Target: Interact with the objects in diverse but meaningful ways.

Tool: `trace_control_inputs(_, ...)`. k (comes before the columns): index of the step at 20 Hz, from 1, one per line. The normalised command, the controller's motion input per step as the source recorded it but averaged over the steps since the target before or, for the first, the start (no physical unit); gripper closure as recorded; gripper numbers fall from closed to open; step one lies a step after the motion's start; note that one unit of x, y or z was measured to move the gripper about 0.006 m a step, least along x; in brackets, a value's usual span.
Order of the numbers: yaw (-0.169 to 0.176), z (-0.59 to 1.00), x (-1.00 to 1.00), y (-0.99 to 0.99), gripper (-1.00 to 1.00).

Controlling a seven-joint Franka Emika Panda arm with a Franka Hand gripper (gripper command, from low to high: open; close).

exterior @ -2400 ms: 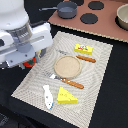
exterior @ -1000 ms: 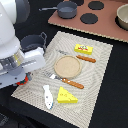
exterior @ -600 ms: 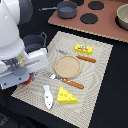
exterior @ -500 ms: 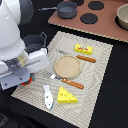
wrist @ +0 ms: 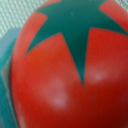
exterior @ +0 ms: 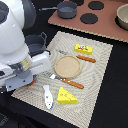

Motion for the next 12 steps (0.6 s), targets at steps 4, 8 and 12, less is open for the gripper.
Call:
trace_control_inputs(4, 0.0, 0.18, 0.32, -0.03, -1.0)
trace_control_inputs(8, -0.006, 0.52, 0.32, 0.02, -1.0)
trace_control_inputs(12, -0.003, 0.5, 0.04, -0.01, -1.0)
